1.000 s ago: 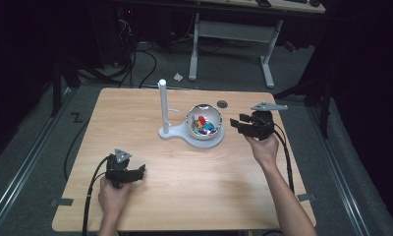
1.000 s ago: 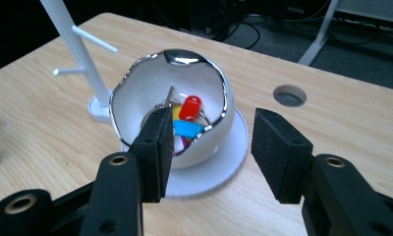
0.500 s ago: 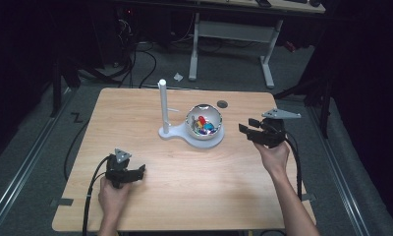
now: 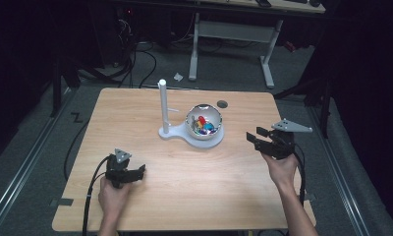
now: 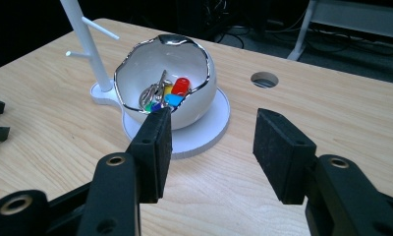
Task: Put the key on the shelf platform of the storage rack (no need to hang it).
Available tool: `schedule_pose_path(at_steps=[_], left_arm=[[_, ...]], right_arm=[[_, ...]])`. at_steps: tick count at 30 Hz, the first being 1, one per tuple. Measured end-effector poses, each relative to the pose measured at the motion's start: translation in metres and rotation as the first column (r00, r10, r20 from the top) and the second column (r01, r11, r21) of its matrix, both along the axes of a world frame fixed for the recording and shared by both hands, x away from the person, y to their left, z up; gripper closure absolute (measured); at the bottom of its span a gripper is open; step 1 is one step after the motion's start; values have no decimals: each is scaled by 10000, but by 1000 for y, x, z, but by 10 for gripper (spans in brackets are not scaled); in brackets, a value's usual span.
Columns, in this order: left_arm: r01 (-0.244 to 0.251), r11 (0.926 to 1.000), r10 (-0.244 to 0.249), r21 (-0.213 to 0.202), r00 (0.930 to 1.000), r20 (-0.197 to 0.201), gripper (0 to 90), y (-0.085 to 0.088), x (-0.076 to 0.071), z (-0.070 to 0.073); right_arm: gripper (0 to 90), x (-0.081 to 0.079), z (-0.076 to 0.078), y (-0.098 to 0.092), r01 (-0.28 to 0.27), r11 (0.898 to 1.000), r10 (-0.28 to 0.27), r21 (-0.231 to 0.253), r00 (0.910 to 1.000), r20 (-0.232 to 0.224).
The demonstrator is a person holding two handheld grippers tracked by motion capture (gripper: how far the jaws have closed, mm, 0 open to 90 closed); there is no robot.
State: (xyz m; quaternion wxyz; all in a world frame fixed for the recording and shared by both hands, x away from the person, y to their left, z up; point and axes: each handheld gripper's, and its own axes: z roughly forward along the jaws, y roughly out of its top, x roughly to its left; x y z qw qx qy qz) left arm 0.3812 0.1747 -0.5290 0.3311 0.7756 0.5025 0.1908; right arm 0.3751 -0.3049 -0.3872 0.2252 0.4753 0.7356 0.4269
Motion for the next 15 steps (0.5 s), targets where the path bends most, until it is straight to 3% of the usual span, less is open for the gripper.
schedule_pose_path(at_steps=[15], left_arm=[[-1,10000,1,10,10000,1,178,0,0,0]], right_arm=[[496,-19,-13,-5,101,9998,-103,186,9999,97]])
